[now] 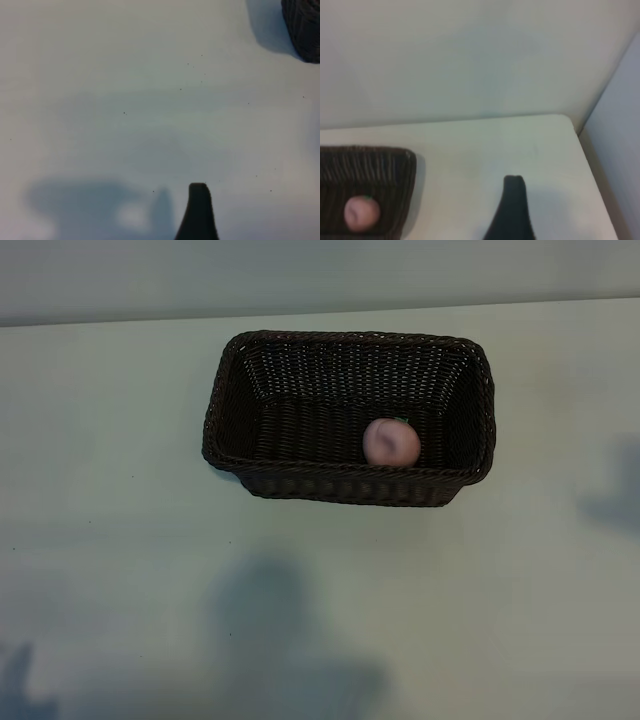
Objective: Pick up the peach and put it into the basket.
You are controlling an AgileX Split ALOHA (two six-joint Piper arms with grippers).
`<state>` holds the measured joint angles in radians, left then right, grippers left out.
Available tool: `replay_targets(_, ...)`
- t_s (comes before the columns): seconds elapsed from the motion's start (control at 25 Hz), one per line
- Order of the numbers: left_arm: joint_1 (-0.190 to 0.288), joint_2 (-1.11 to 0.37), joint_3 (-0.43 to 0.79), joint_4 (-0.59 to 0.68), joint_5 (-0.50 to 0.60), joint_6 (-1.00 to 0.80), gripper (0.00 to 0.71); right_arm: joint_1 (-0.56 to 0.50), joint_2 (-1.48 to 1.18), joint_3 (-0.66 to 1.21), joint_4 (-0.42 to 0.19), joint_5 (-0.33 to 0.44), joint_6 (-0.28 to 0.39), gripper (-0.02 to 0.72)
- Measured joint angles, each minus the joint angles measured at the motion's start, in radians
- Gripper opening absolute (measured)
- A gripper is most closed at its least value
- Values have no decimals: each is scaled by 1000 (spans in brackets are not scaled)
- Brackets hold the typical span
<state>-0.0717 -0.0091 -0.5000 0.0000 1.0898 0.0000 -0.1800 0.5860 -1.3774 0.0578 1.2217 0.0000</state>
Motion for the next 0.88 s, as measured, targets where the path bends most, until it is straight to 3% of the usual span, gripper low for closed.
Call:
replay_targets(0.56, 0, 0, 0, 0, 0, 0, 590, 30, -454, 428, -15, -59, 35, 596)
replay_targets(0.88, 0, 0, 0, 0, 0, 0, 590, 31, -596, 651, -49, -40, 39, 596)
